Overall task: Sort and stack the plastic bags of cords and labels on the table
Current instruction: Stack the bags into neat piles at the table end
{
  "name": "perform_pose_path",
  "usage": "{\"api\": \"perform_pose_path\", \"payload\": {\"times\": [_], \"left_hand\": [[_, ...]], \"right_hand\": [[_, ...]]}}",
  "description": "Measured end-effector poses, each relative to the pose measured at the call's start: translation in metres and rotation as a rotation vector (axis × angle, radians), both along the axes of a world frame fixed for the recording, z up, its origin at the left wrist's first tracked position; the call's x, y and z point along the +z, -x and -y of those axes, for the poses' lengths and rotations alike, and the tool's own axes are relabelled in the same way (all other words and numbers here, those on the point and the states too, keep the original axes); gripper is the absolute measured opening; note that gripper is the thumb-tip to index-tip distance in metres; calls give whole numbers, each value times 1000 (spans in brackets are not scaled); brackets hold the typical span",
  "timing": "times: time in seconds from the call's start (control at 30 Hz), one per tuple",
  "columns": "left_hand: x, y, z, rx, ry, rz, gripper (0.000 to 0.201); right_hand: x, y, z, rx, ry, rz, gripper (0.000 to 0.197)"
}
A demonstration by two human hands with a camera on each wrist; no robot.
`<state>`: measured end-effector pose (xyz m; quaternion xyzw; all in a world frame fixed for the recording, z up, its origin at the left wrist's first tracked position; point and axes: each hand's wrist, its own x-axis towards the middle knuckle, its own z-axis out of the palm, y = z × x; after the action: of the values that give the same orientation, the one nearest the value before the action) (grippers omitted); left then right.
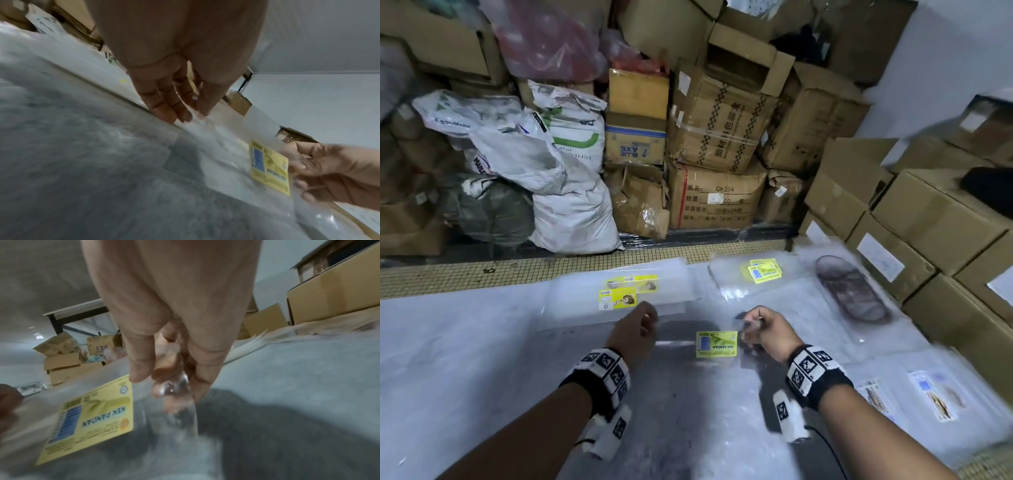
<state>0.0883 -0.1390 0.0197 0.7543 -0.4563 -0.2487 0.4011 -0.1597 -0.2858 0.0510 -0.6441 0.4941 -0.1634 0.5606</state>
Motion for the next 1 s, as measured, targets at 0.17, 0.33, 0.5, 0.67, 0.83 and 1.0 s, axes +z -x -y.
{"api": "perform_pose_path", "payload": {"times": [0.17, 0.33, 0.5, 0.67, 0.83, 1.0], "left_hand": [[25, 32, 61, 10, 133, -30, 28], [29, 61, 141, 25, 88, 51, 27], [28, 81, 209, 176, -10, 40, 19], [12, 95, 244, 221, -146, 80, 49], [-1, 105, 252, 247, -371, 226, 55], [-11, 114, 255, 246, -409, 241, 70]], "right_hand": [[32, 23, 59, -87, -23, 76, 33], [38, 44, 141, -53, 201, -54, 36], [21, 47, 222, 53, 394, -167, 35], [0, 36, 267, 196, 565, -355, 23], [-20, 22, 285, 374, 623, -507, 20], [-21, 11, 288, 507, 814, -756, 29]]}}
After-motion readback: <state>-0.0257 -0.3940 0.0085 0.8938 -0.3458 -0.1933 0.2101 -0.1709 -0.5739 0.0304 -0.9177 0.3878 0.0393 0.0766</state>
